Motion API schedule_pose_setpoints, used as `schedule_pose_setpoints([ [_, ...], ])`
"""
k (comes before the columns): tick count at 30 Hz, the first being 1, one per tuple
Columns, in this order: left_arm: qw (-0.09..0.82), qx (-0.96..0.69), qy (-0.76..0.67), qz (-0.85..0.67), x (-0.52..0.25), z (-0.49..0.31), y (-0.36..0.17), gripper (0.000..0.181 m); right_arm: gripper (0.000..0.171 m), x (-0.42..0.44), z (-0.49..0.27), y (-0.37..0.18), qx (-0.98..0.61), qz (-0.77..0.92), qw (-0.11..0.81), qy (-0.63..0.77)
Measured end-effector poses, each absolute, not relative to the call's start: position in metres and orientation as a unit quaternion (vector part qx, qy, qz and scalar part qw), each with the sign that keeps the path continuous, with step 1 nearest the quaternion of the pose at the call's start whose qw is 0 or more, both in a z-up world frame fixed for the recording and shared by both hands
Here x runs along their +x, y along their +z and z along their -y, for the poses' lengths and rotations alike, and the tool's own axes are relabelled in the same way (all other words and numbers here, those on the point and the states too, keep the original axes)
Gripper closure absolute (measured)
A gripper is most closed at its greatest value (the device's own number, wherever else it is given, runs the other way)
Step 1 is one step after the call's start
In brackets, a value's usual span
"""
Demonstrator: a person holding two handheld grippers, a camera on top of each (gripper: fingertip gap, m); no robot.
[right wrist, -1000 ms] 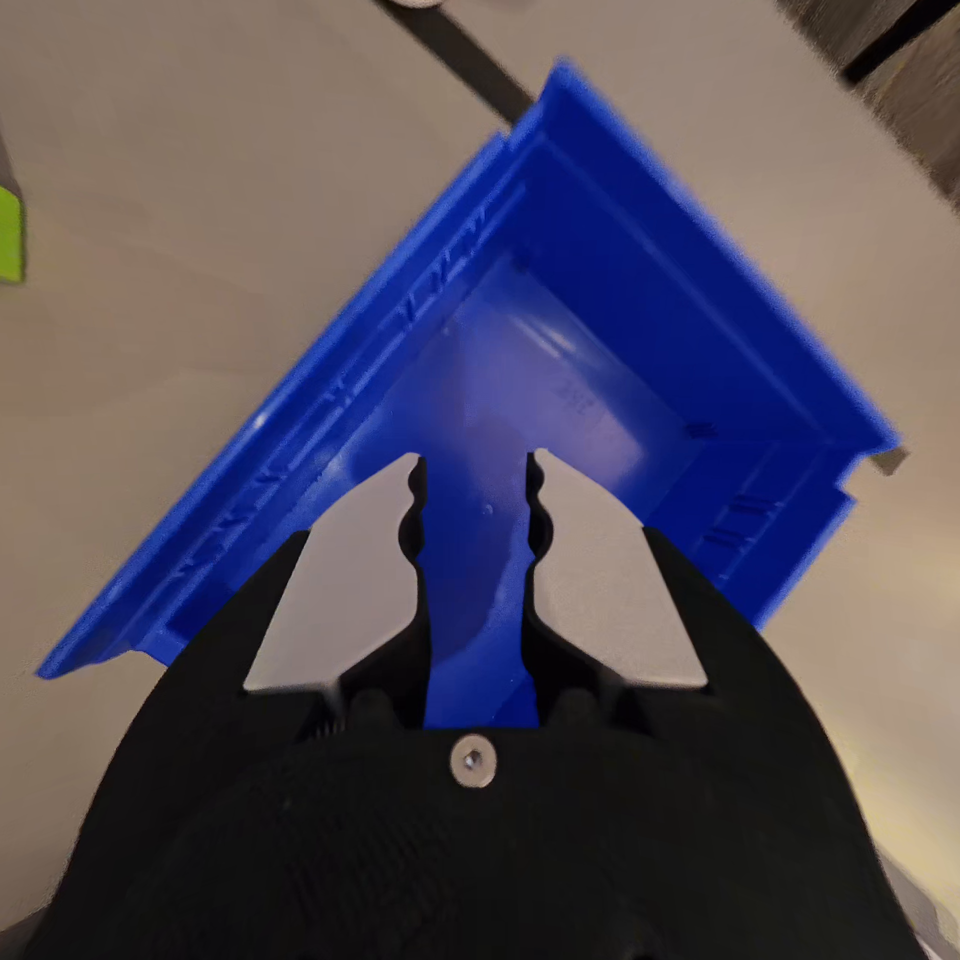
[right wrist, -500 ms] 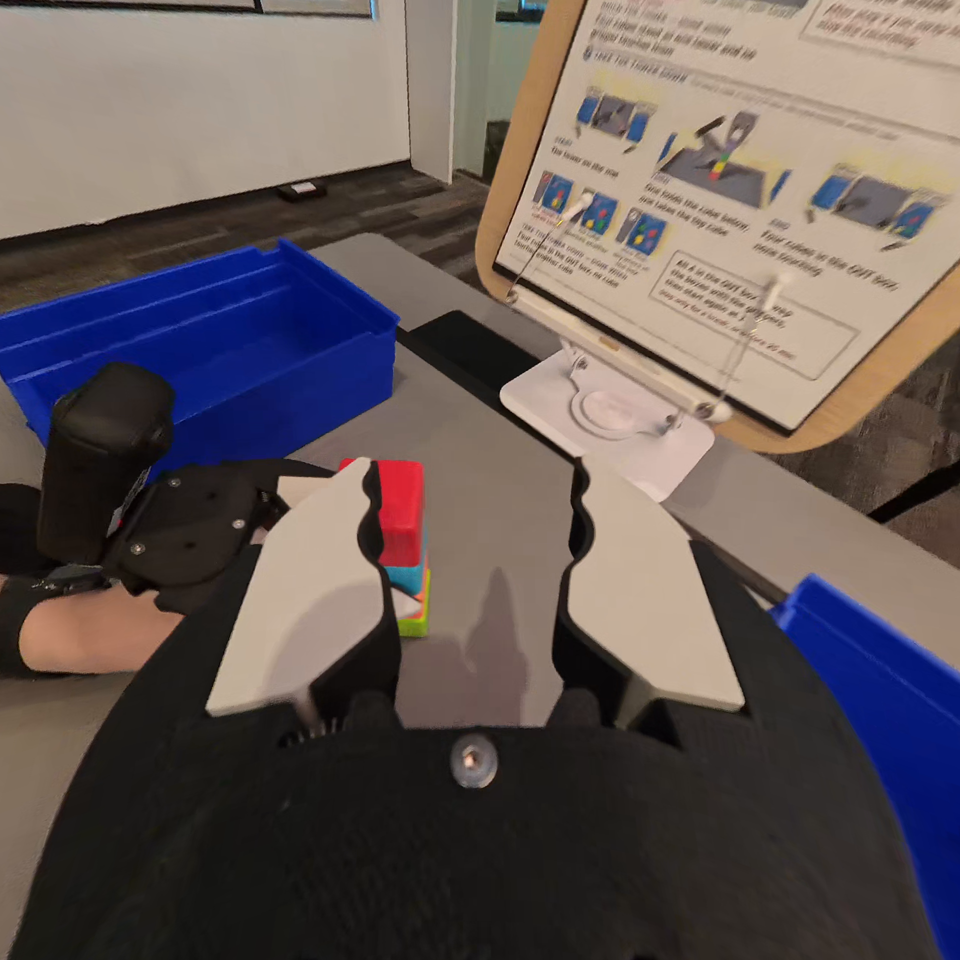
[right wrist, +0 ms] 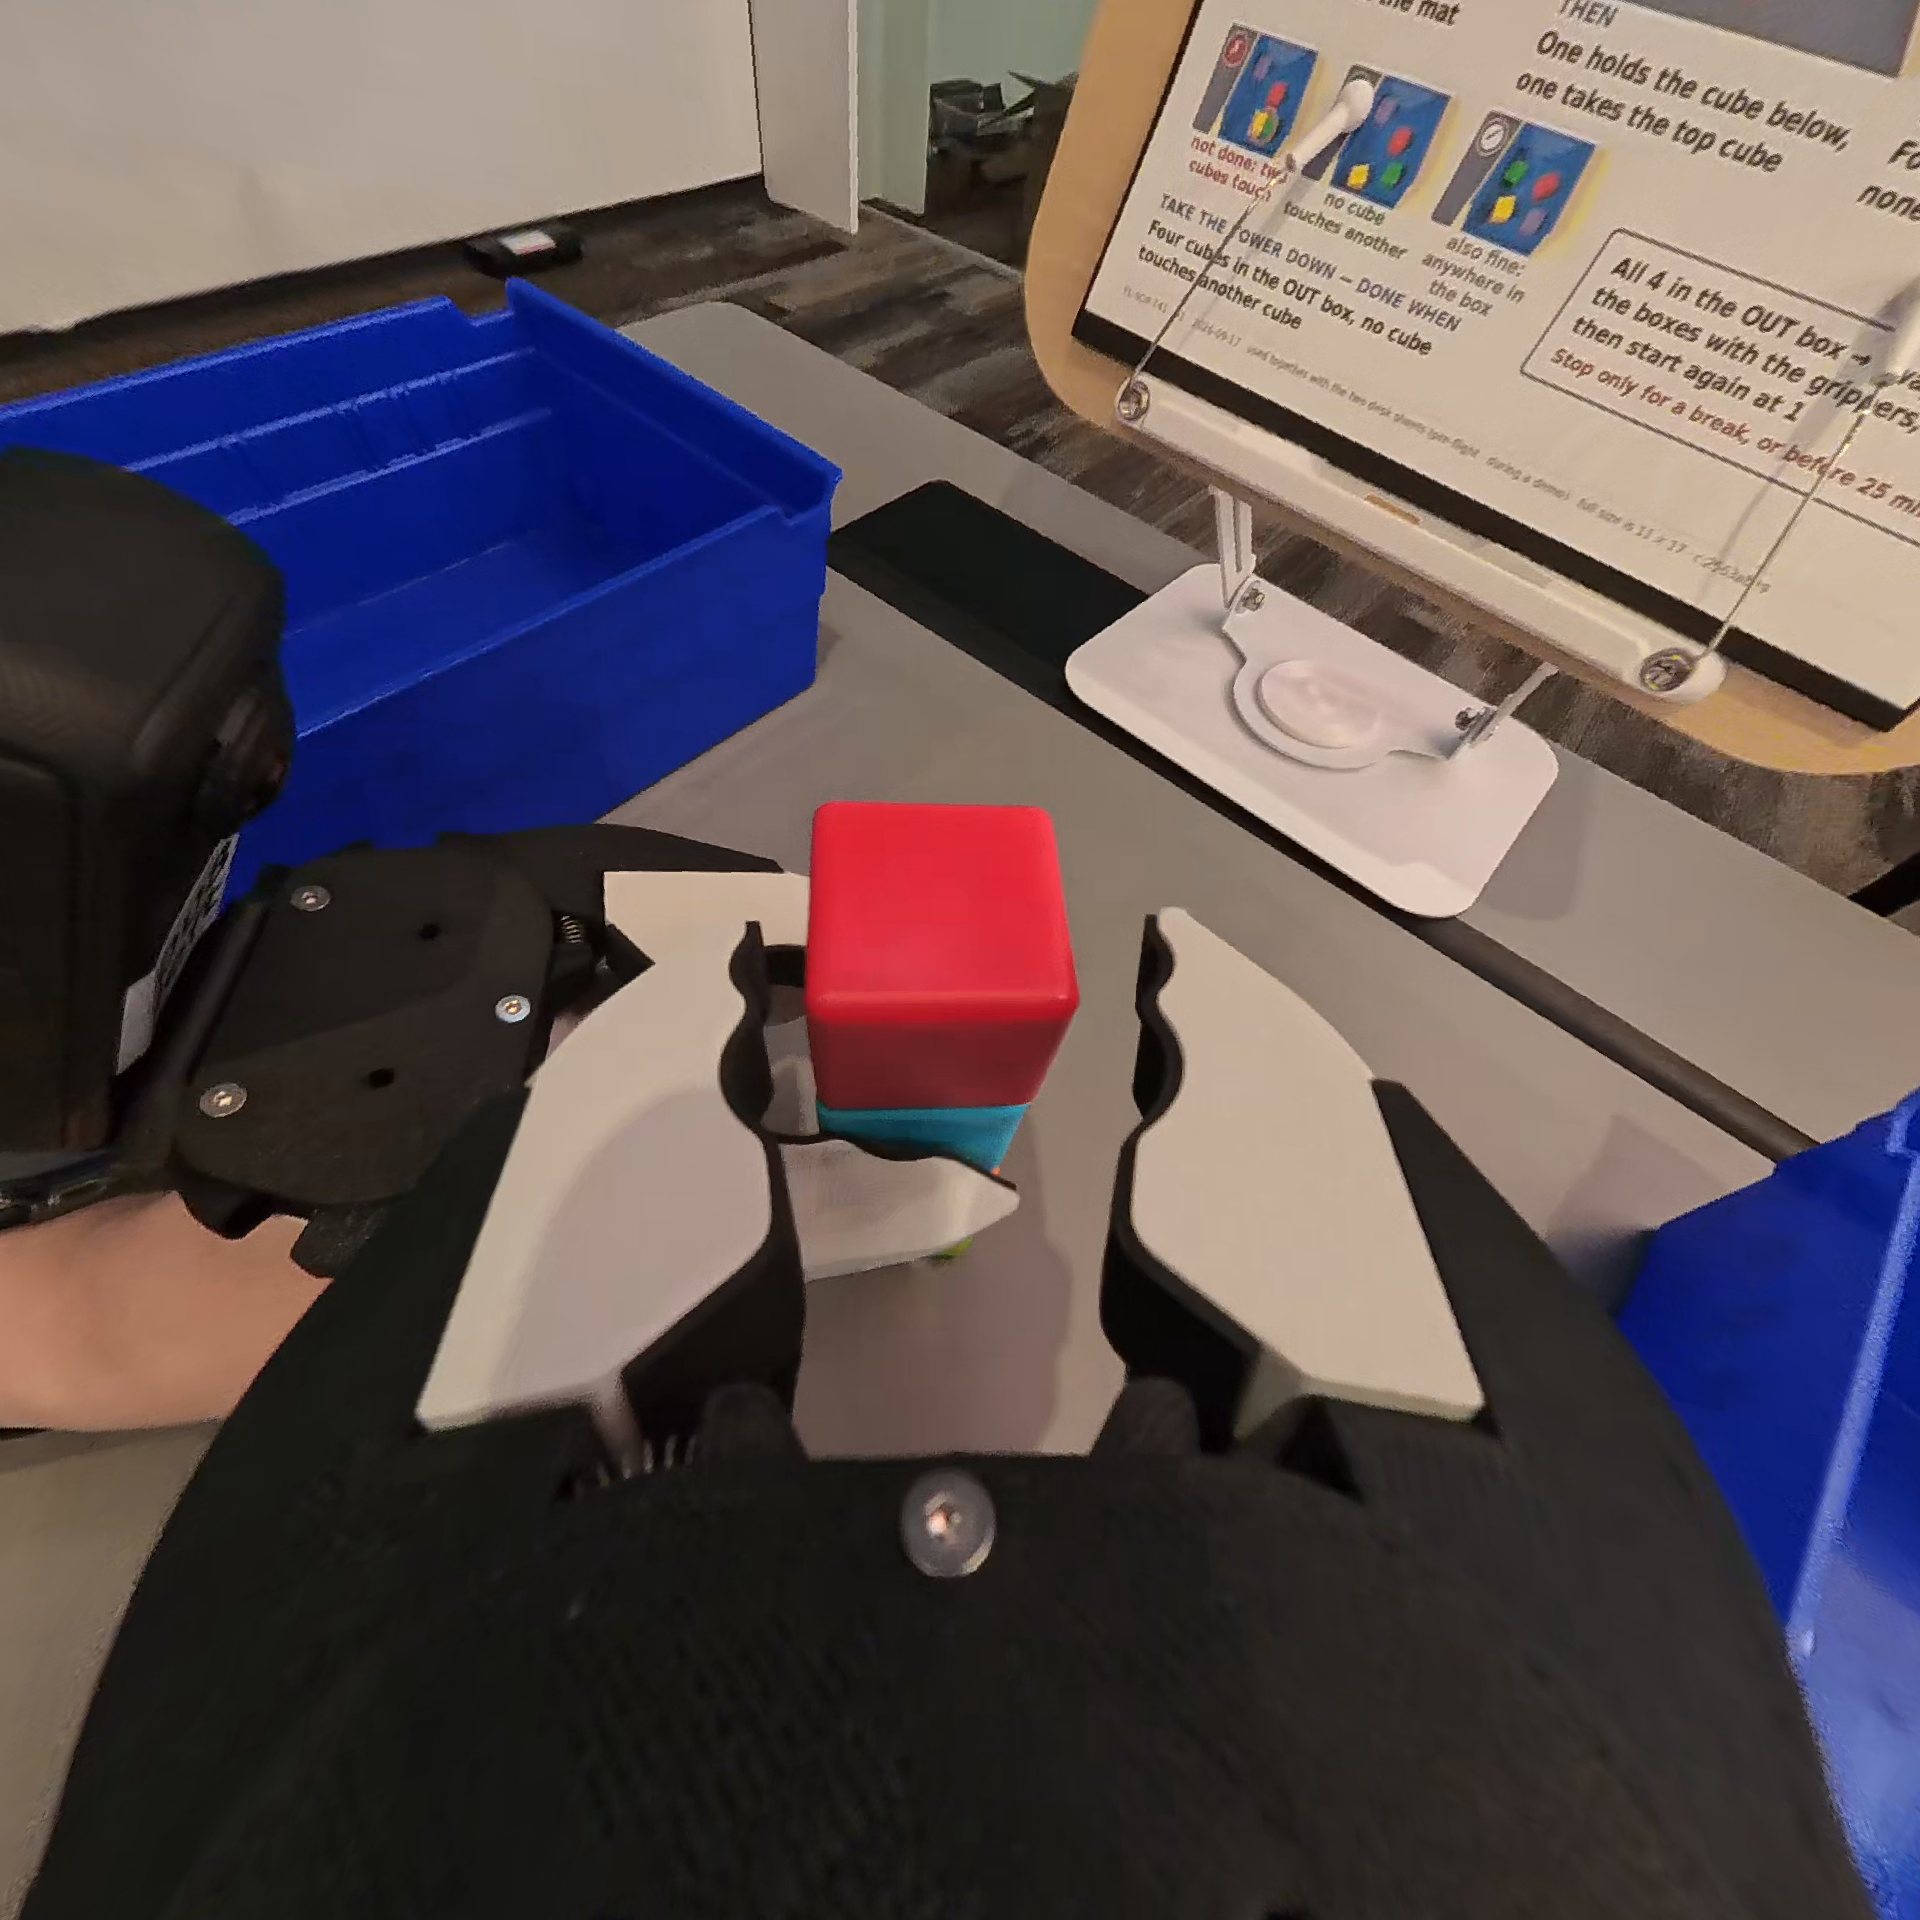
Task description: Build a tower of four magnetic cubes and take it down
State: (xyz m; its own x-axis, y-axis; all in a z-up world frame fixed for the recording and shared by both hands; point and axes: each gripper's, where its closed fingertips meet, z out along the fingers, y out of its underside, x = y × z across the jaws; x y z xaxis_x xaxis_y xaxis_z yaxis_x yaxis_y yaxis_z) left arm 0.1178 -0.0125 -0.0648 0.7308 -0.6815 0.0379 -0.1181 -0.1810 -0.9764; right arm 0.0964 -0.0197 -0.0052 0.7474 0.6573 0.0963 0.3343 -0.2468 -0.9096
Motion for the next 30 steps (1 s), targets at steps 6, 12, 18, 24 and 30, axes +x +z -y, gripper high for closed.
schedule_pose_setpoints([
  [6,0.578,-0.728,-0.241,-0.280,0.1180,0.0120,-0.0652,0.126,0.119,0.0947,0.0185,-0.0139,-0.767,0.334,0.530,0.137],
  [12,0.573,-0.732,-0.238,-0.282,0.1185,0.0116,-0.0659,0.126,0.120,0.0942,0.0193,-0.0145,-0.768,0.341,0.516,0.165],
  [18,0.571,-0.733,-0.236,-0.284,0.1198,0.0116,-0.0663,0.126,0.121,0.0956,0.0194,-0.0147,-0.774,0.344,0.507,0.163],
  [24,0.568,-0.734,-0.235,-0.290,0.1210,0.0115,-0.0667,0.126,0.121,0.0968,0.0187,-0.0139,-0.776,0.343,0.503,0.166],
  [30,0.575,-0.727,-0.220,-0.304,0.1244,0.0148,-0.0659,0.126,0.121,0.0973,0.0201,-0.0073,-0.773,0.341,0.505,0.178],
])
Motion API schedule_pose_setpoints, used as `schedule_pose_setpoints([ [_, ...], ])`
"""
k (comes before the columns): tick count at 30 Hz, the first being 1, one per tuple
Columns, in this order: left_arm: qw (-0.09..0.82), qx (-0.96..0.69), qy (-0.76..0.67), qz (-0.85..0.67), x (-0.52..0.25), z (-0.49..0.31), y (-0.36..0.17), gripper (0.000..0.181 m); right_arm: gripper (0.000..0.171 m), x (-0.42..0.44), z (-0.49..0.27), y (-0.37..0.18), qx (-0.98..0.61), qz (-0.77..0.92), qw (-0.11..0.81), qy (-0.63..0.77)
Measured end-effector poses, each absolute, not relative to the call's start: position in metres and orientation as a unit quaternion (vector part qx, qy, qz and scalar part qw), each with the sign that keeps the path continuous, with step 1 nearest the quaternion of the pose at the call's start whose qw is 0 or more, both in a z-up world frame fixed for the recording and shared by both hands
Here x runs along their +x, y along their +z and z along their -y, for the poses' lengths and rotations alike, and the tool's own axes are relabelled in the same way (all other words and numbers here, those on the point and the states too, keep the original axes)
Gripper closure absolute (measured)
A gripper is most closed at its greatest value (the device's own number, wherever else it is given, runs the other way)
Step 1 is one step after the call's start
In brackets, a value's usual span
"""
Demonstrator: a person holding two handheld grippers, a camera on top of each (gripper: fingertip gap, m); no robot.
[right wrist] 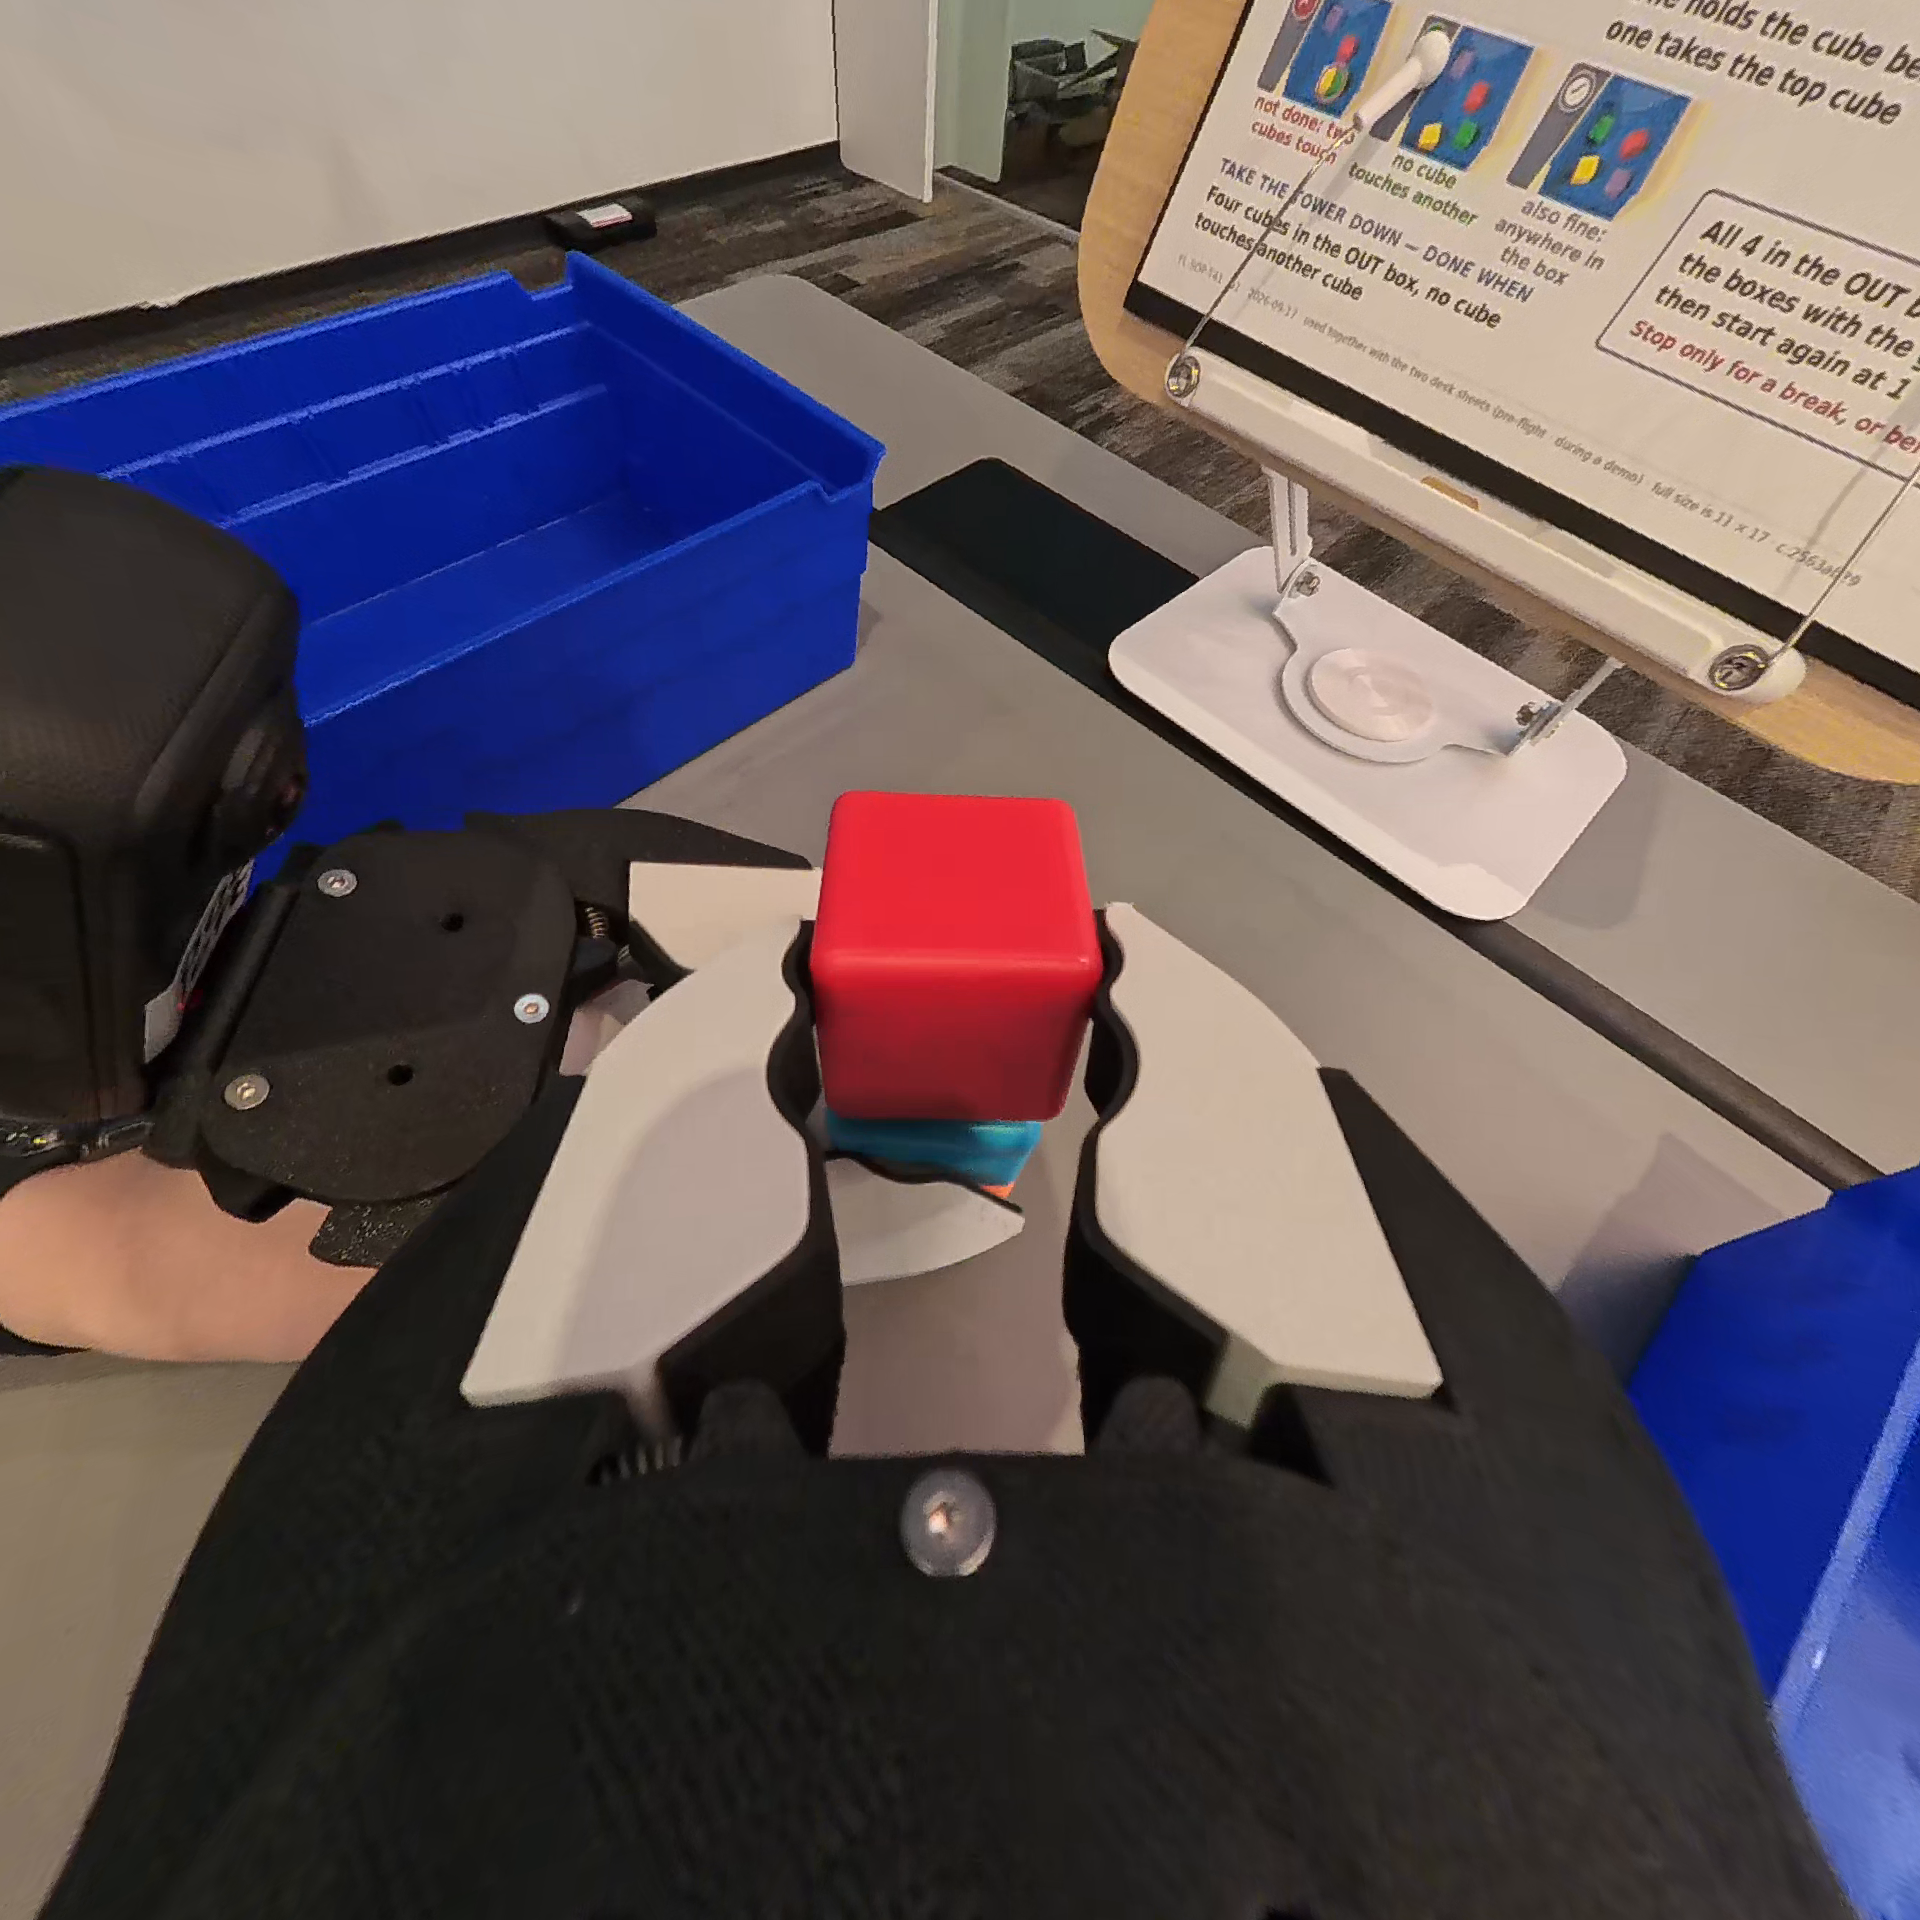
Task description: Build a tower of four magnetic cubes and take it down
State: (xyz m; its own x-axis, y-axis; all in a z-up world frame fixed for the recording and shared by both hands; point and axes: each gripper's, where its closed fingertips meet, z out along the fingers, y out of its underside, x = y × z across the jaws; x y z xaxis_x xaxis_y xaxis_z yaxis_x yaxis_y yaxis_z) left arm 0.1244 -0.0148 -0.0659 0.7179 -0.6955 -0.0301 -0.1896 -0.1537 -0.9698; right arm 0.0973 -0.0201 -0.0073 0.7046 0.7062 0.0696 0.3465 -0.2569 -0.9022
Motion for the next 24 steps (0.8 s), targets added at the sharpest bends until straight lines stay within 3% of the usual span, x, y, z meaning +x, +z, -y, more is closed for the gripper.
schedule_pose_setpoints([
  [8,0.573,-0.726,-0.223,-0.307,0.126,0.015,-0.066,0.126,0.121,0.100,0.017,-0.005,-0.768,0.345,0.509,0.178],
  [15,0.561,-0.735,-0.251,-0.285,0.120,0.010,-0.066,0.126,0.121,0.173,0.000,0.063,-0.751,0.312,0.569,0.120],
  [19,0.565,-0.731,-0.246,-0.293,0.121,0.012,-0.066,0.126,0.121,0.292,-0.028,0.033,-0.847,0.229,0.467,0.106],
  [24,0.564,-0.729,-0.252,-0.295,0.122,0.012,-0.066,0.126,0.120,0.411,-0.046,-0.073,-0.951,0.118,0.285,0.036],
])
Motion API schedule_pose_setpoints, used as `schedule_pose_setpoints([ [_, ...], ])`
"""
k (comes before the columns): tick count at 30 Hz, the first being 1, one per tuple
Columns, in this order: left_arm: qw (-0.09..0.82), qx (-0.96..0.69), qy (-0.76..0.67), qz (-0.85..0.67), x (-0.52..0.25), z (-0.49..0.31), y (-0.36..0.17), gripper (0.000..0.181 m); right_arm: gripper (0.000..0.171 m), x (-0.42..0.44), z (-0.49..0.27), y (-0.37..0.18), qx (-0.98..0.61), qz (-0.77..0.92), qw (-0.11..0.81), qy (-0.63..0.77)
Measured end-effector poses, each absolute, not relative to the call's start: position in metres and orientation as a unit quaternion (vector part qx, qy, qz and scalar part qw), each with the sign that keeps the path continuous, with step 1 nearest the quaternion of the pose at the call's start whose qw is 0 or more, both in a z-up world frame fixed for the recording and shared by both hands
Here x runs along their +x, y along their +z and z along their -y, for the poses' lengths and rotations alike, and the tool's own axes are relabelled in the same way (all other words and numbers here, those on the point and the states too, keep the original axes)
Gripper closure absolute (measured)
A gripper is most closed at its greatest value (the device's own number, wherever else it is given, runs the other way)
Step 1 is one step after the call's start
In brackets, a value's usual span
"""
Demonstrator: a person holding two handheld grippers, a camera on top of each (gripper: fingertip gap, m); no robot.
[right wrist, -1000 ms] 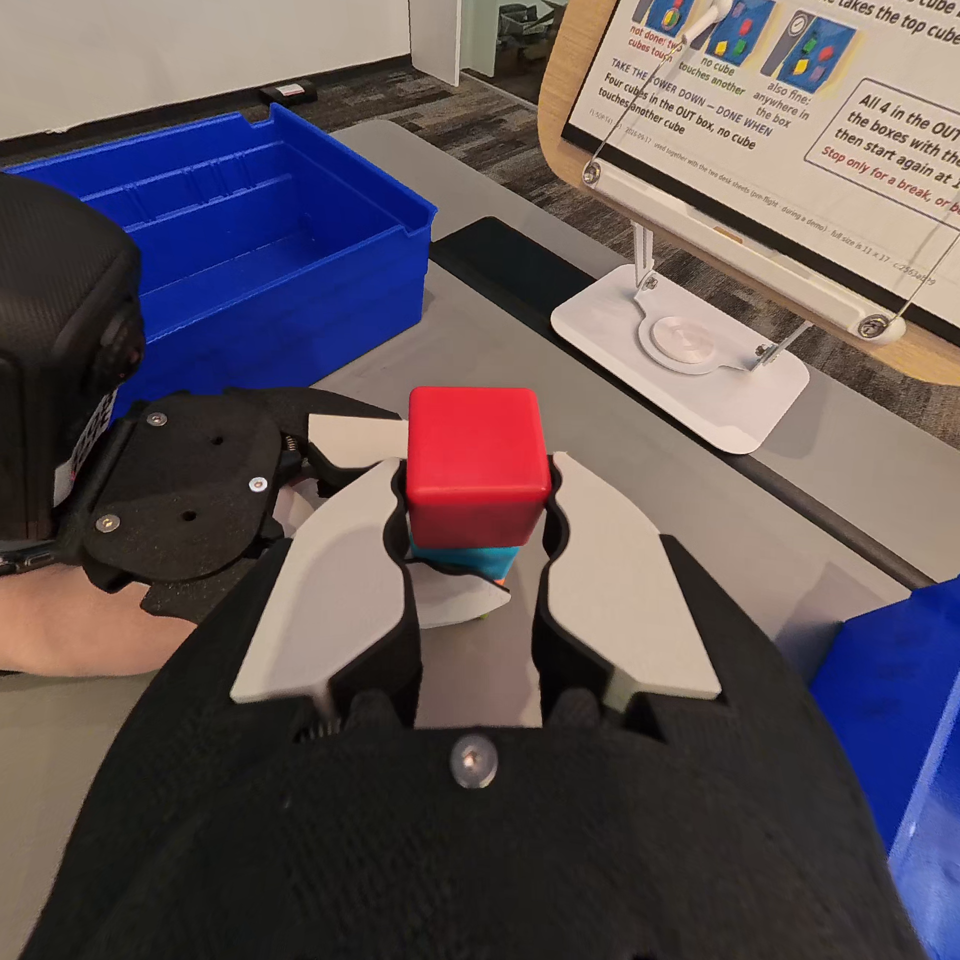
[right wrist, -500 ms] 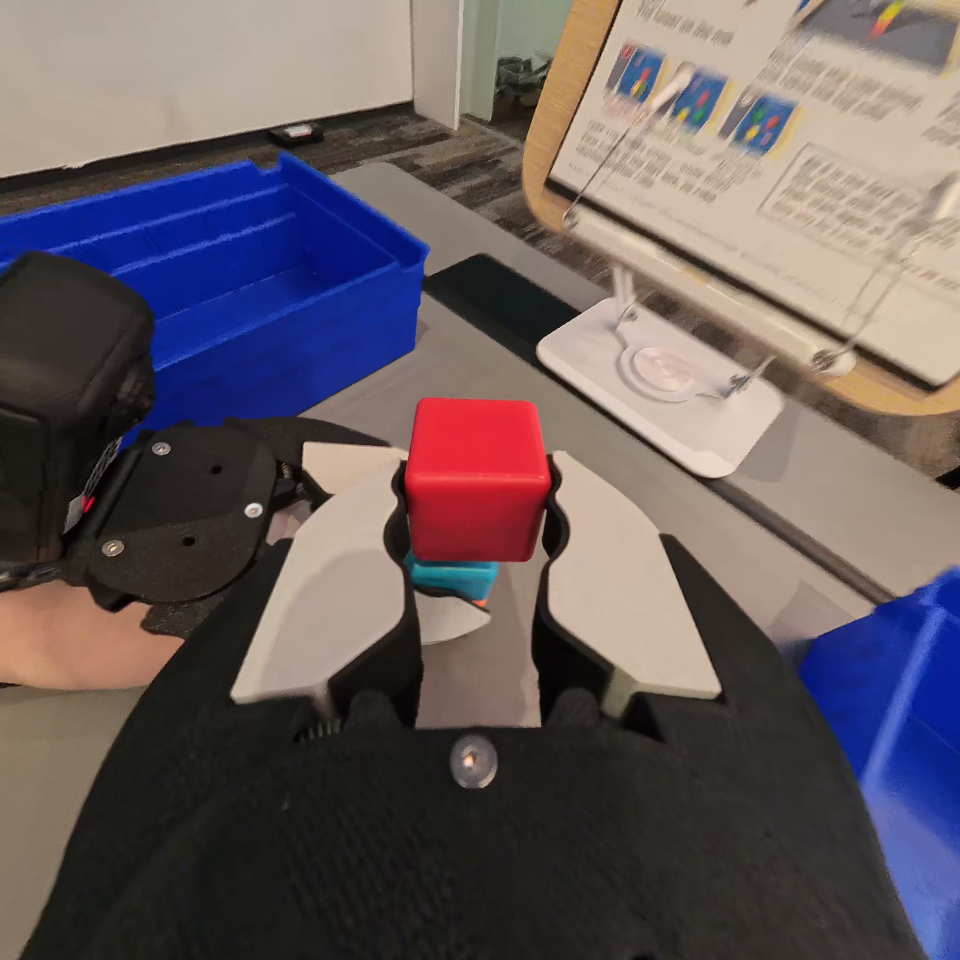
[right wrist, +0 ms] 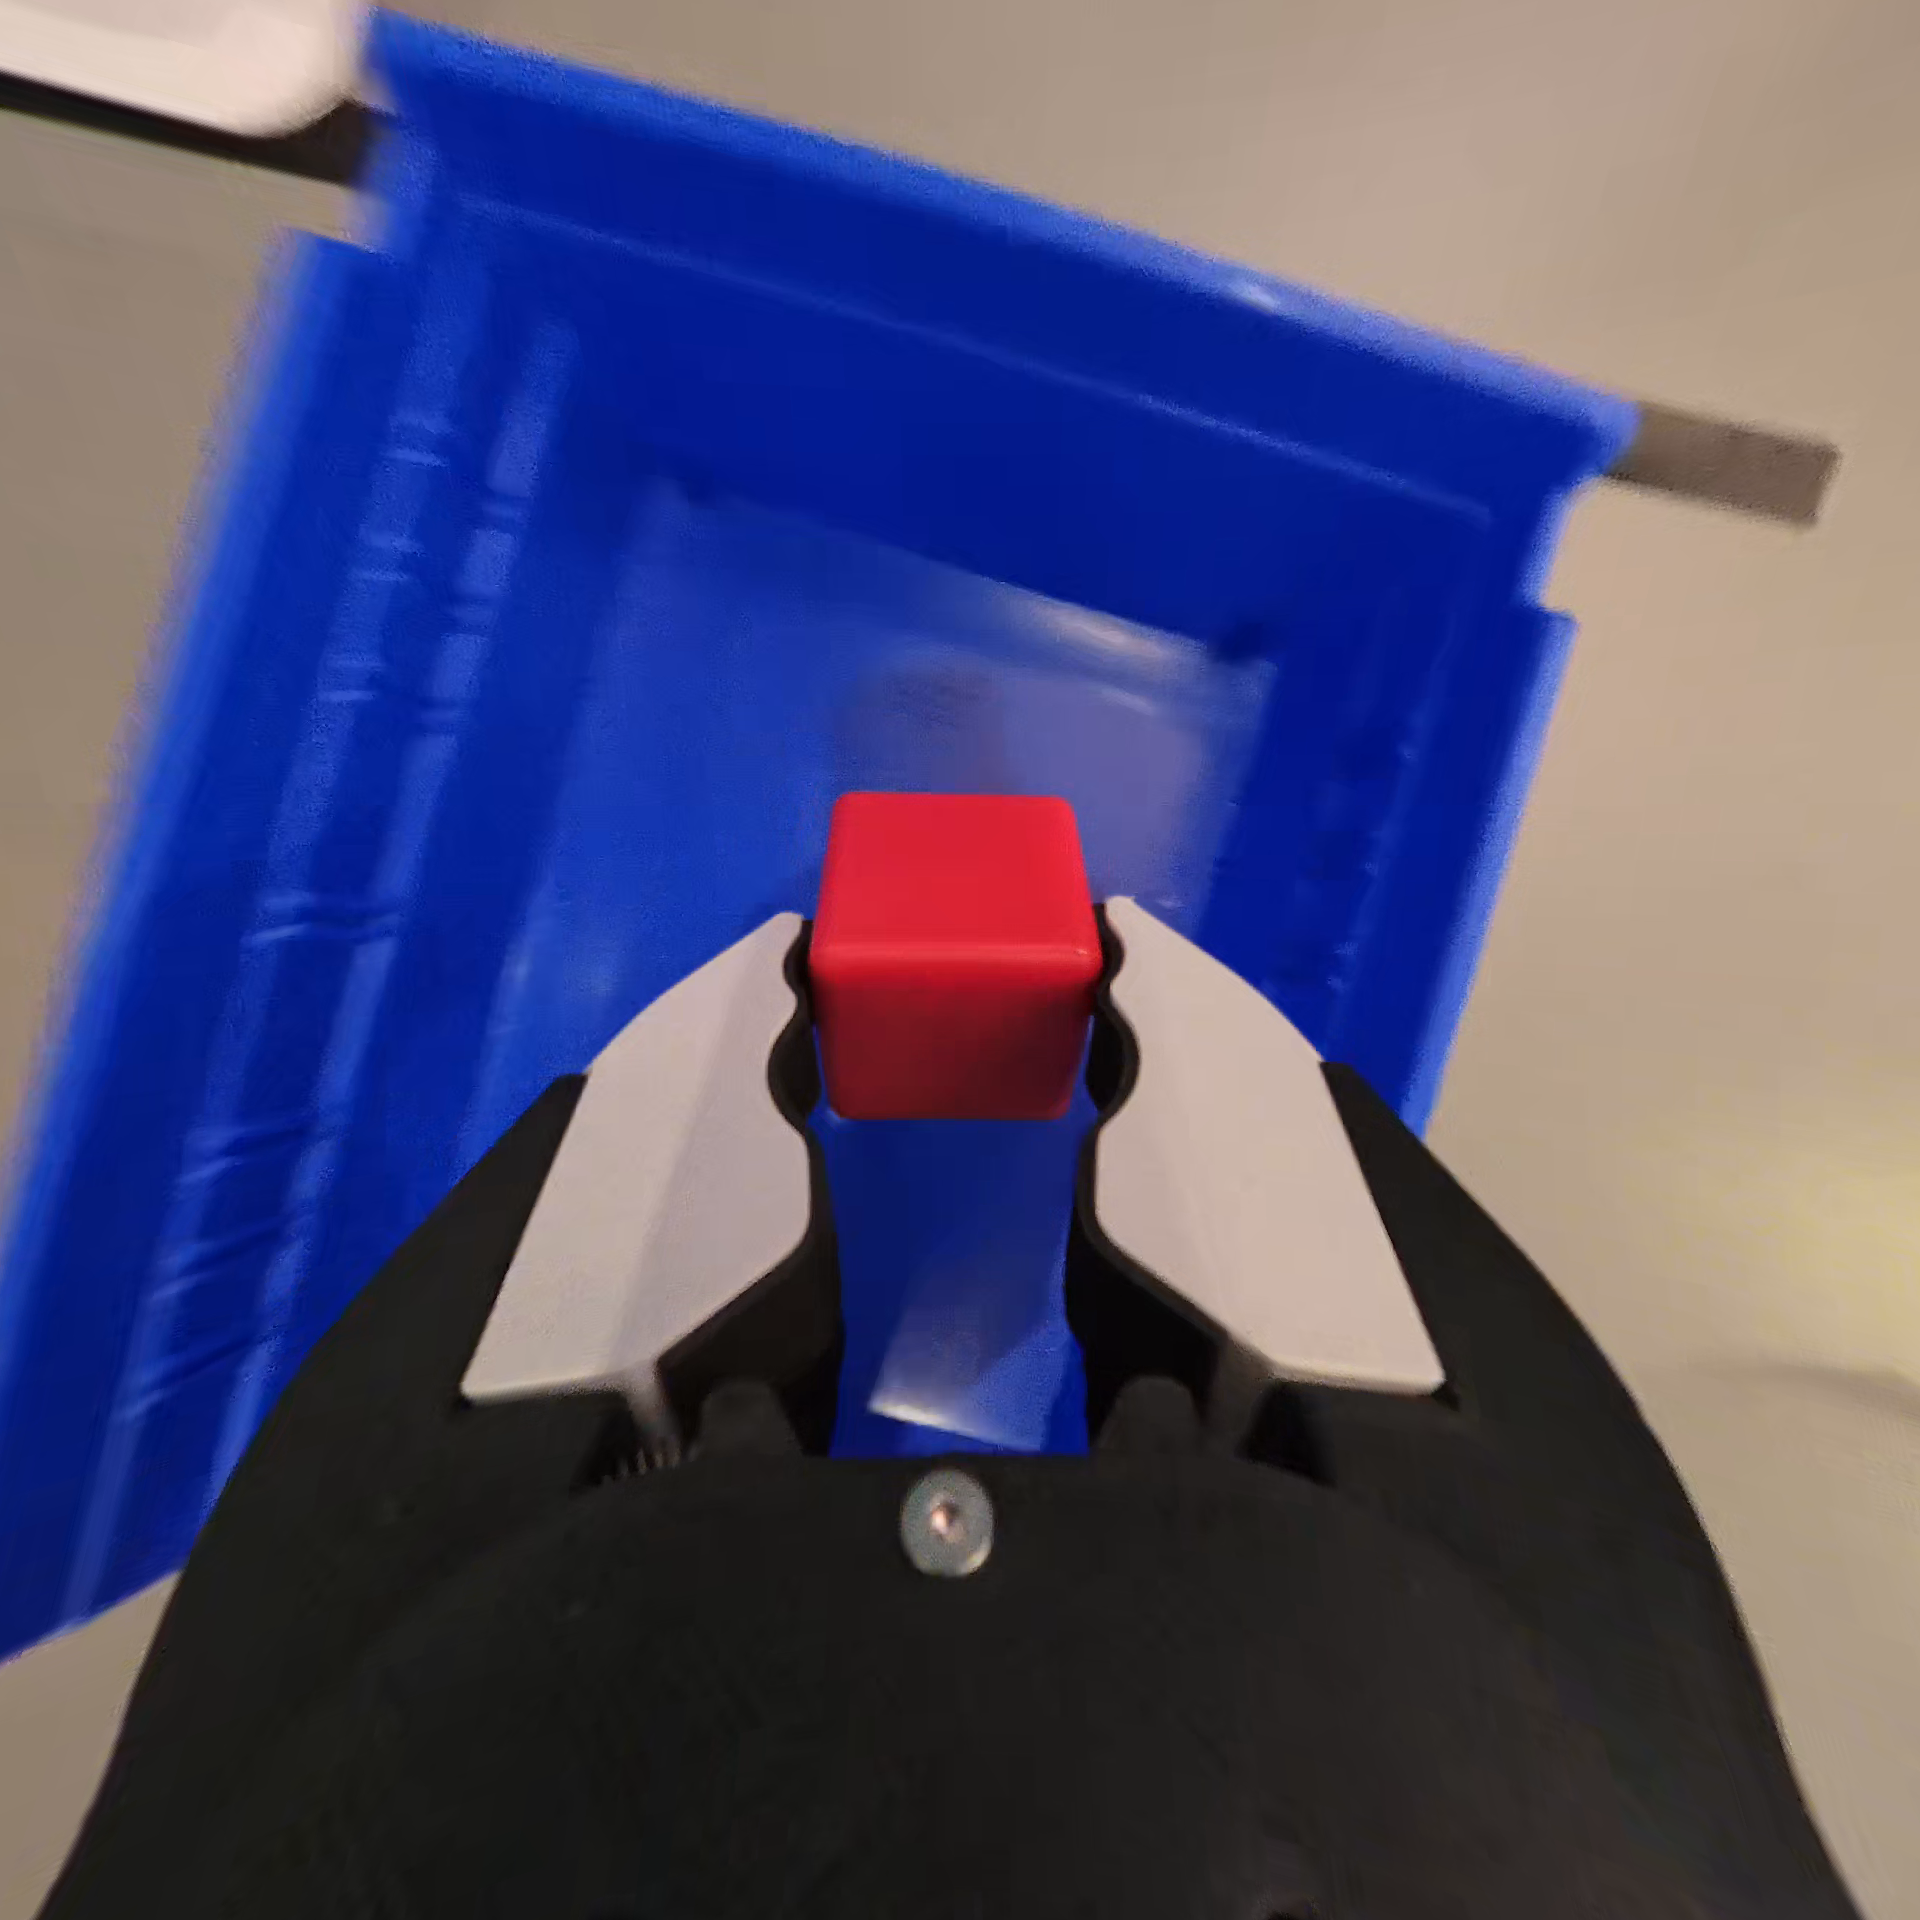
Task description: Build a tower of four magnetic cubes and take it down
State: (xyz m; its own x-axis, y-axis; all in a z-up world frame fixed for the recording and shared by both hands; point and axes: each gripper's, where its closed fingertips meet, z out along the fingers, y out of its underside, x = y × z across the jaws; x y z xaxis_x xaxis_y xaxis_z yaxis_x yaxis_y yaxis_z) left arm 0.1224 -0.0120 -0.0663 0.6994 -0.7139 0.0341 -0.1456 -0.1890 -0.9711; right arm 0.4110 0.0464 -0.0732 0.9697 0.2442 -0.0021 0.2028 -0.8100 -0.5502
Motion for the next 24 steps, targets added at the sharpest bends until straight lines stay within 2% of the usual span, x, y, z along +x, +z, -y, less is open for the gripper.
schedule_pose_setpoints([
  [6,0.555,-0.736,-0.248,-0.296,0.122,0.012,-0.067,0.126,0.120,0.445,-0.069,-0.124,-0.976,0.050,0.212,-0.018],
  [12,0.550,-0.736,-0.247,-0.307,0.123,0.012,-0.068,0.126,0.120,0.449,-0.084,-0.136,-0.973,0.066,0.211,-0.062],
  [15,0.540,-0.746,-0.232,-0.314,0.121,0.009,-0.075,0.124,0.114,0.448,-0.088,-0.134,-0.970,0.068,0.223,-0.064],
  [17,0.514,-0.764,-0.221,-0.322,0.121,0.008,-0.091,0.109,0.112,0.444,-0.087,-0.125,-0.967,0.076,0.235,-0.057],
  [19,0.485,-0.780,-0.222,-0.327,0.122,0.011,-0.106,0.105,0.112,0.438,-0.086,-0.106,-0.960,0.082,0.265,-0.047],
  [24,0.498,-0.773,-0.223,-0.322,0.121,0.009,-0.108,0.116,0.110,0.389,-0.082,-0.016,-0.898,0.142,0.416,-0.018],
])
